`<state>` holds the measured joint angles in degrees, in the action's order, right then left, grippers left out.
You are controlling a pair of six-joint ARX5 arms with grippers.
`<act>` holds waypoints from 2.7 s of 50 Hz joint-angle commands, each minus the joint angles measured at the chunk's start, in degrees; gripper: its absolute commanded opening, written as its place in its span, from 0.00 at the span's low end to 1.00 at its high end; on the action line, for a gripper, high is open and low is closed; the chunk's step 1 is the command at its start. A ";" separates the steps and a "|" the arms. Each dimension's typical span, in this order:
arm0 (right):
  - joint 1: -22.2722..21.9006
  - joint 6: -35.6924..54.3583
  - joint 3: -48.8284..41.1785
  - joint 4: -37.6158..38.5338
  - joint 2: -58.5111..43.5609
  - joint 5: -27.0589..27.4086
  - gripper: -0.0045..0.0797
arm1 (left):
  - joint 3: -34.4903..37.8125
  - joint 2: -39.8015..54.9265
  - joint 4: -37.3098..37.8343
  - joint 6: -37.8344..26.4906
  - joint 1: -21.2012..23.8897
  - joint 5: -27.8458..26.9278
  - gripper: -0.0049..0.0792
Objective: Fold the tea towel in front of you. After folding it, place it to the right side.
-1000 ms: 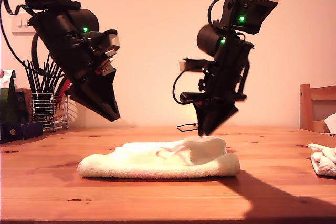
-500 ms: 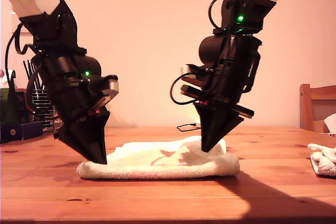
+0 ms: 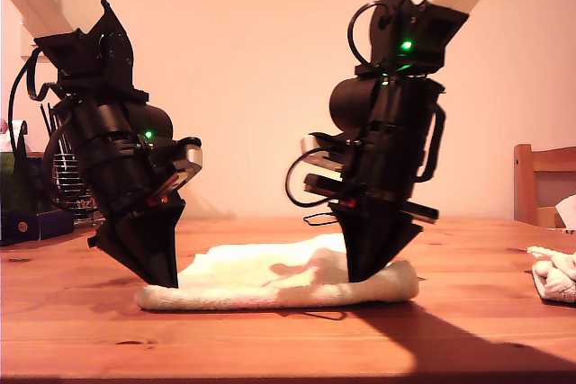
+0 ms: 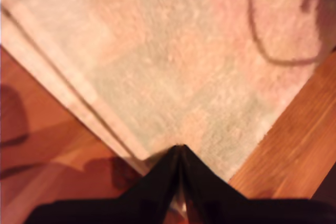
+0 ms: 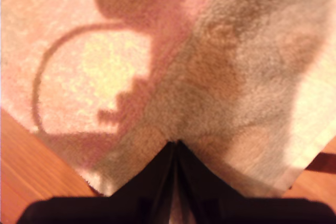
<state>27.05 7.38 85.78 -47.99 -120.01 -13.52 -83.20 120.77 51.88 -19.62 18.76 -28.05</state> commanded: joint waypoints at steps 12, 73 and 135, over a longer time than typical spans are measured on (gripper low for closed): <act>1.25 -1.90 -4.26 5.14 0.24 2.19 0.04 | 12.15 0.04 -11.85 2.58 0.28 2.73 0.03; 8.41 -9.07 -25.83 26.40 14.62 4.02 0.04 | 37.13 -22.62 -30.82 11.08 3.54 8.04 0.03; 15.32 41.13 -25.92 9.29 25.03 -0.92 0.48 | 37.13 -36.44 -24.28 -22.88 13.77 8.13 0.53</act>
<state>42.09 47.97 60.51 -39.00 -92.58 -14.48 -46.63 83.05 28.27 -42.06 32.60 -20.01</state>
